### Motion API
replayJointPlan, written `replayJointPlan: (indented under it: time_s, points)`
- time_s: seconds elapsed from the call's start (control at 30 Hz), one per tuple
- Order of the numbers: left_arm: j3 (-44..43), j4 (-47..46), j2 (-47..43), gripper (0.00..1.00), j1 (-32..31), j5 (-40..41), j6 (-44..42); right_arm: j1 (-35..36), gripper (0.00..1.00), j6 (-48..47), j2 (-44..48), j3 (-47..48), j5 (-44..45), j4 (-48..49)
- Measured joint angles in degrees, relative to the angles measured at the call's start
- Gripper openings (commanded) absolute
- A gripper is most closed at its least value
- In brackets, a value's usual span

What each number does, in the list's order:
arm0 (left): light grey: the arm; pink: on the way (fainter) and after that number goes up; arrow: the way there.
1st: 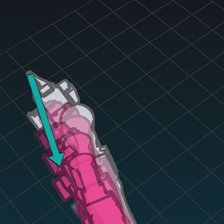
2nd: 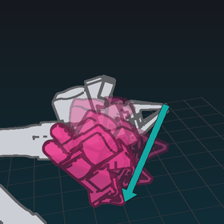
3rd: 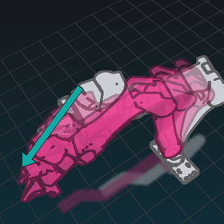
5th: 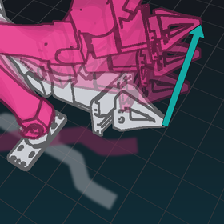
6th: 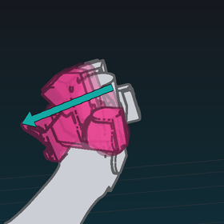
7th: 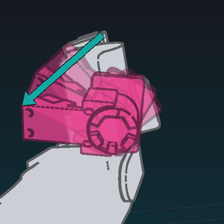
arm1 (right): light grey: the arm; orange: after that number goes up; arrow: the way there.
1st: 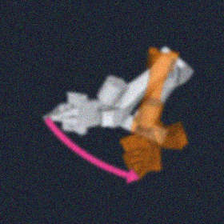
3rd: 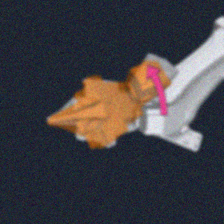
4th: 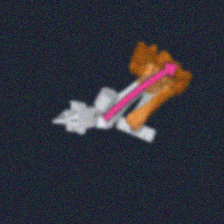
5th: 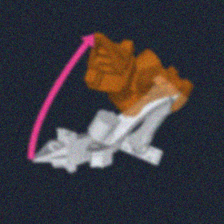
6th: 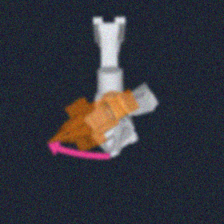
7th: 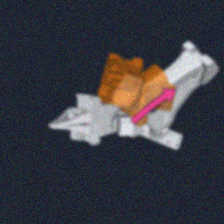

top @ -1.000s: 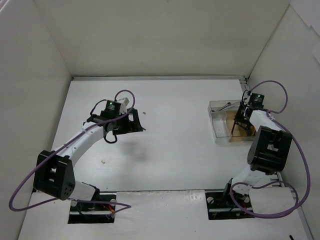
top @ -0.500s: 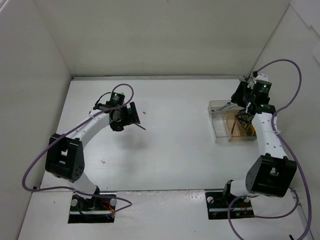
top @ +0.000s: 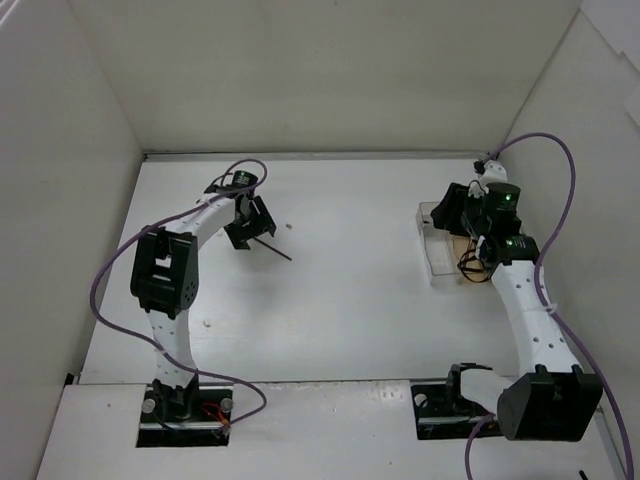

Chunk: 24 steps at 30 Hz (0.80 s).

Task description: Sort the tools into containers

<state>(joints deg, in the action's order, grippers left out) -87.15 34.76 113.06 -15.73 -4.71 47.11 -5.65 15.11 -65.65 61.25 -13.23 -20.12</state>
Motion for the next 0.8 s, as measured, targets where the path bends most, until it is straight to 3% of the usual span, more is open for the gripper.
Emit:
replayJointPlan:
  time_s: [0.17,0.4,0.43,0.53,0.8]
  points:
    - [-2.16,2.43,5.29,0.46,0.09,0.02,2.14,0.76,0.48,-0.04,2.84,-0.96,-0.85,-0.31]
    - [-4.46,3.85,7.19,0.30,0.09,0.74,4.57,1.18,0.48,-0.26,3.78,-1.84,-1.49,-0.63]
    - [-4.46,4.07,7.21,0.16,0.09,0.74,4.87,1.16,0.48,-0.28,3.80,-1.84,-1.51,-0.66]
    - [-4.46,4.52,7.50,0.00,0.09,0.70,5.97,1.16,0.48,-0.28,3.89,-1.88,-1.51,-0.74]
    - [-2.97,3.91,6.47,0.00,0.37,0.76,6.62,1.55,0.48,-0.37,4.55,-2.75,-2.64,-0.90]
